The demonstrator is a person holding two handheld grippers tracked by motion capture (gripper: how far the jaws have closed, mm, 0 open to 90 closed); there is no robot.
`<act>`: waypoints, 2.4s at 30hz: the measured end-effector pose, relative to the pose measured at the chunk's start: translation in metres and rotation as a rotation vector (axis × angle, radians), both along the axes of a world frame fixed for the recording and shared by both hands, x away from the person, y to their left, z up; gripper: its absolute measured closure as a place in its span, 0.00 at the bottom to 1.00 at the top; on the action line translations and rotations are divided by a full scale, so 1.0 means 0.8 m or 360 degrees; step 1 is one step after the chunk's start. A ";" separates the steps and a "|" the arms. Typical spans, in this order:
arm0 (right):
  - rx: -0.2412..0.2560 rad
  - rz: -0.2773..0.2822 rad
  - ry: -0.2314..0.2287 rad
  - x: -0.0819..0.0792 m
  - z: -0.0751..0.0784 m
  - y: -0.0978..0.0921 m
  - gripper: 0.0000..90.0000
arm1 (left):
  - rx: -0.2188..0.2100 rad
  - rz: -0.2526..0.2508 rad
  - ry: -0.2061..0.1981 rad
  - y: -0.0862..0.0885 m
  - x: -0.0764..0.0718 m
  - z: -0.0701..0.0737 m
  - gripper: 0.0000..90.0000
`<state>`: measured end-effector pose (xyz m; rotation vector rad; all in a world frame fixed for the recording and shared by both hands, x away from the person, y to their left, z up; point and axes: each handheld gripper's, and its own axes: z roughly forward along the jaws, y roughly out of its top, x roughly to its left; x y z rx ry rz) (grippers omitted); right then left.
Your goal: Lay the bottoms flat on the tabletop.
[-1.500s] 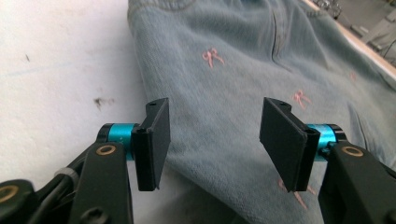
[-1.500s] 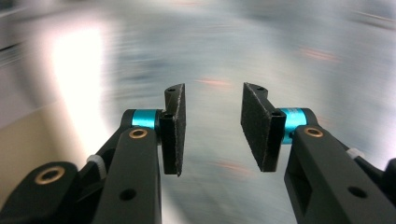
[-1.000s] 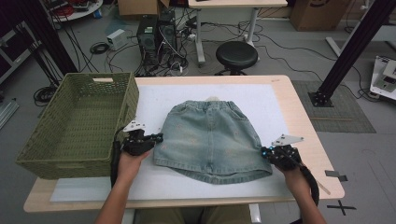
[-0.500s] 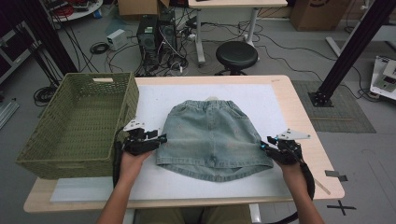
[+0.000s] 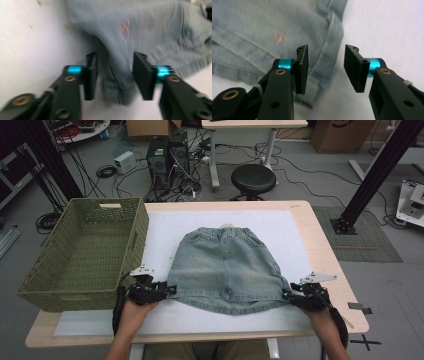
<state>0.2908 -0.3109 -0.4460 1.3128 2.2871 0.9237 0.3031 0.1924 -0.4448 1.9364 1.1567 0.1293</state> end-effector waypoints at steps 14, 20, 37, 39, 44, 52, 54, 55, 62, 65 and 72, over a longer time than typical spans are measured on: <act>-0.0081 0.0163 -0.0096 -0.037 0.034 -0.012 0.99 | -0.0226 -0.0225 -0.0001 0.026 -0.045 0.013 0.91; -0.0121 0.0158 -0.0057 -0.038 0.032 -0.014 0.83 | -0.0218 -0.0196 -0.0041 0.021 -0.035 0.013 0.51; -0.0068 0.0073 -0.0068 0.038 0.001 0.027 0.95 | -0.0170 0.0108 -0.0356 -0.009 0.053 0.035 0.38; -0.0126 0.0115 -0.0065 0.035 0.004 0.027 0.98 | -0.0182 0.0133 -0.0366 -0.009 0.061 0.033 0.38; -0.0161 0.0202 -0.0023 0.022 0.014 0.022 0.98 | -0.0184 0.0163 -0.0329 -0.007 0.075 0.028 0.38; 0.0085 0.0161 -0.0062 0.040 0.029 0.004 0.65 | -0.0181 0.0143 -0.0357 -0.026 0.108 0.039 0.36; 0.0150 0.0124 -0.0113 0.058 0.034 0.008 0.56 | -0.0199 0.0141 -0.0375 -0.031 0.117 0.039 0.36; 0.0160 0.0114 -0.0127 0.069 0.036 0.011 0.54 | -0.0184 0.0139 -0.0358 -0.033 0.122 0.040 0.36; 0.0132 0.0127 -0.0169 0.125 0.042 0.038 0.39 | -0.0182 0.0122 -0.0372 -0.042 0.135 0.040 0.30; 0.0176 0.0101 -0.0174 0.127 0.044 0.041 0.28 | -0.0163 0.0081 -0.0406 -0.047 0.131 0.042 0.28; 0.0190 0.0145 -0.0178 0.117 0.048 0.044 0.24 | -0.0186 0.0018 -0.0454 -0.052 0.134 0.060 0.28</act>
